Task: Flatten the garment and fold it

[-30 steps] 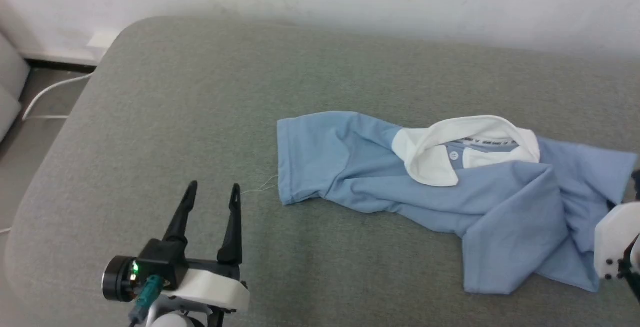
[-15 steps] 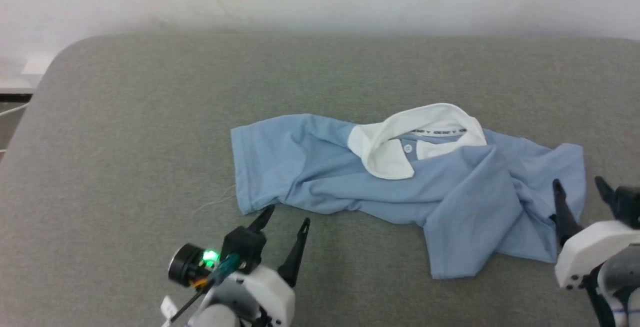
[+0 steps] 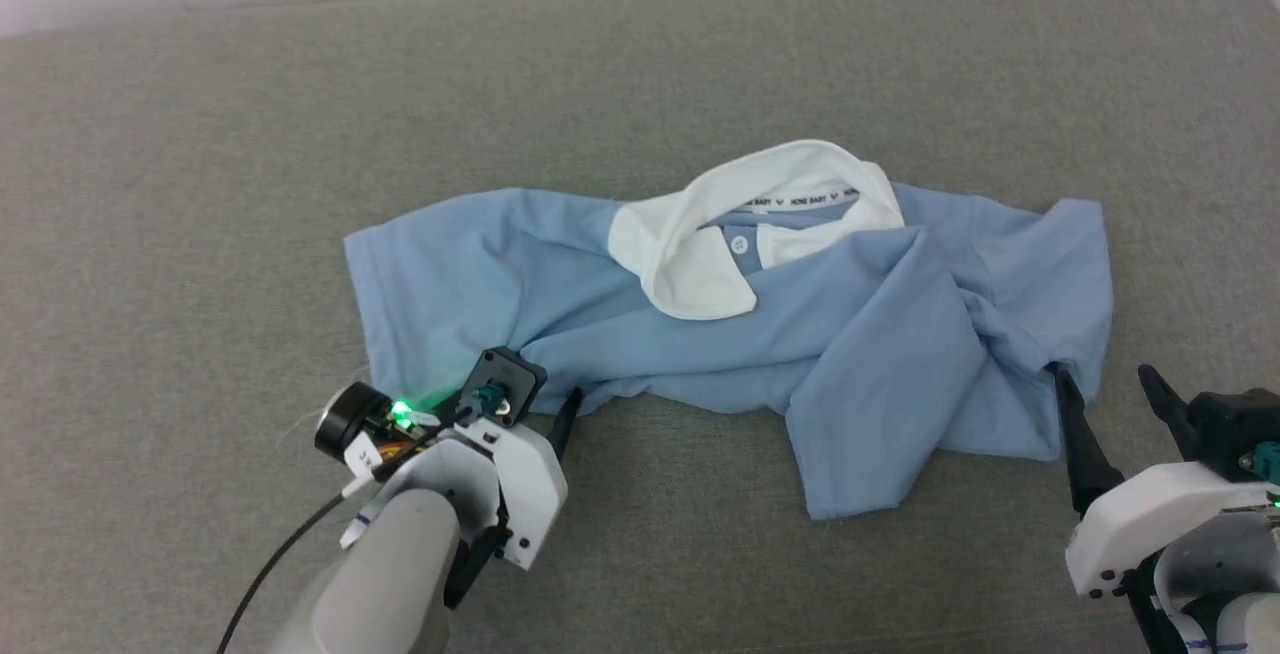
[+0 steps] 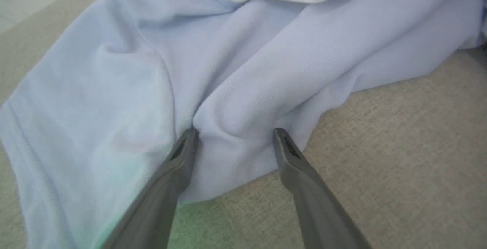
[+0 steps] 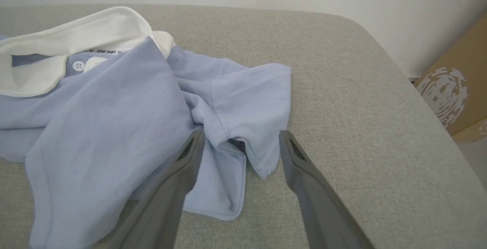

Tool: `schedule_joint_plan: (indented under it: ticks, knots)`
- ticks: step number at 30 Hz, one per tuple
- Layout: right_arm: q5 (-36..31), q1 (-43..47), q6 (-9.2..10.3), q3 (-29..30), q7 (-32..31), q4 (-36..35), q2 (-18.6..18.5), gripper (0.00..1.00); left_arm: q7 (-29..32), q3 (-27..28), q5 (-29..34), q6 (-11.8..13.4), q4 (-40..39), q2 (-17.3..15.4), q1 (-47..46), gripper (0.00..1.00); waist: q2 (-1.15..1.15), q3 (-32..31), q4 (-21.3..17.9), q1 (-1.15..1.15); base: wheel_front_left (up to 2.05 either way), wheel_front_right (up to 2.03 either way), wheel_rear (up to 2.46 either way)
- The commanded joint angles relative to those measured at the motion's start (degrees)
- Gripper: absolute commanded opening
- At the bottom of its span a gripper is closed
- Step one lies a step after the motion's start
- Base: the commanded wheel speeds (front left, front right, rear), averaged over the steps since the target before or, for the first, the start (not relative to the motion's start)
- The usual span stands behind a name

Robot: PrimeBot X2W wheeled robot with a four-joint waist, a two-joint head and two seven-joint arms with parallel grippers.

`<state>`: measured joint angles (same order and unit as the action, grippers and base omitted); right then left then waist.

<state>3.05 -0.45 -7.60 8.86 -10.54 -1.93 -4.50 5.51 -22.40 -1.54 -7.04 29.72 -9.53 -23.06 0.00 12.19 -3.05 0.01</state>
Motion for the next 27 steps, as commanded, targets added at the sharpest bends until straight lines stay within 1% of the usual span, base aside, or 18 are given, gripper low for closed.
schedule_joint_plan:
  ticks: [1, 2, 4, 5, 7, 9, 11, 12, 15, 17, 19, 20, 21, 24, 27]
  knots:
    - [0.2, -0.1, 0.11, 0.0, 0.3, 0.0, 0.3, 1.0, 1.0, -0.3, 0.5, -0.4, 2.0, -0.6, -0.9, 1.0, 0.0, 2.2, -2.2, -0.01, 0.0, 0.0, 0.0]
    - [0.2, -0.1, 0.11, 0.0, 0.4, 0.2, 0.4, 1.0, 1.9, -0.5, 0.4, -0.4, 3.3, -0.8, -1.2, 1.0, 0.0, 2.3, -2.2, -0.01, 0.0, 0.0, 0.0]
    - [0.1, -0.2, 0.11, 0.2, 0.6, 0.5, 0.5, 1.0, 2.2, -0.8, -0.5, -0.4, 4.7, -0.9, -1.7, 0.25, 0.0, 2.3, -2.2, -0.01, 0.0, 0.0, 0.0]
    - [0.1, -0.2, 0.11, 0.2, 0.6, 0.6, 0.6, 1.0, 1.3, -0.6, -1.1, -0.4, 4.8, -0.9, -1.9, 0.0, 0.0, 2.2, -2.0, -0.01, 0.0, 0.0, 0.0]
    - [0.0, -0.1, 0.11, 0.4, 0.7, 0.9, 0.7, 1.0, -1.2, 0.5, -2.5, -0.1, 4.4, -0.9, -2.0, 0.0, 0.0, 1.6, -1.4, -0.01, 0.0, 0.0, 0.0]
    - [-0.2, 0.0, 0.11, 0.2, 0.6, 1.1, 0.7, 1.0, -5.0, 2.3, -3.3, 1.7, 3.2, -1.4, -2.1, 0.0, 0.0, 0.9, -0.7, -0.01, 0.0, 0.0, 0.0]
    - [-0.2, 0.2, 0.11, 0.0, 0.5, 1.3, 0.7, 1.0, -8.7, 4.7, -4.3, 4.2, 1.7, -1.7, -1.9, 0.0, 0.0, -0.1, 0.2, -0.01, 0.0, 0.0, 0.0]
    - [-0.2, 0.2, 0.11, 0.0, 0.5, 1.3, 0.7, 1.0, -8.7, 4.7, -4.3, 4.2, 1.7, -1.7, -1.9, 0.0, 0.0, -0.1, 0.2, -0.01, 0.0, 0.0, 0.0]
    - [-0.3, 0.8, 0.11, -0.3, 0.1, 1.5, 0.5, 1.0, -12.8, 8.3, -5.8, 7.8, -0.6, -2.5, -1.0, 0.0, 0.0, -1.7, 1.8, -0.01, 0.0, 0.0, 0.0]
    - [-0.2, 1.1, 0.11, -0.7, -0.2, 1.6, 0.4, 1.0, -14.4, 10.7, -6.8, 9.5, -1.5, -3.6, 0.0, 0.0, 0.0, -2.4, 2.8, -0.01, 0.0, 0.0, 0.0]
    - [-0.1, 1.3, 0.11, -1.2, -0.6, 1.8, 0.4, 1.0, -14.8, 12.6, -7.9, 10.4, -1.2, -4.8, 1.2, 0.0, 0.0, -3.0, 3.6, -0.01, 0.0, 0.0, 0.0]
    - [-0.1, 1.4, 0.11, -1.4, -0.8, 1.9, 0.4, 1.0, -14.3, 13.0, -8.5, 10.2, -0.4, -5.3, 1.8, 0.0, 0.0, -3.2, 4.0, -0.01, 0.0, 0.0, 0.0]
    - [-0.1, 1.5, 0.11, -1.7, -1.0, 2.0, 0.4, 1.0, -13.2, 13.1, -8.8, 9.8, 0.7, -5.8, 2.4, 1.0, 0.0, -3.3, 4.3, -0.01, 0.0, 0.0, 0.0]
    - [-0.2, 1.6, 0.11, -2.1, -1.2, 2.6, 0.3, 1.0, -12.6, 12.9, -9.0, 9.4, 2.1, -6.6, 3.2, 1.0, 0.0, -3.5, 4.9, -0.01, 0.0, 0.0, 0.0]
    - [-0.1, 1.9, 0.11, -1.7, -1.3, 2.8, 0.3, 1.0, -13.9, 11.8, -8.8, 9.0, 1.2, -6.0, 3.9, 1.0, 0.0, -3.9, 5.7, -0.01, 0.0, 0.0, 0.0]
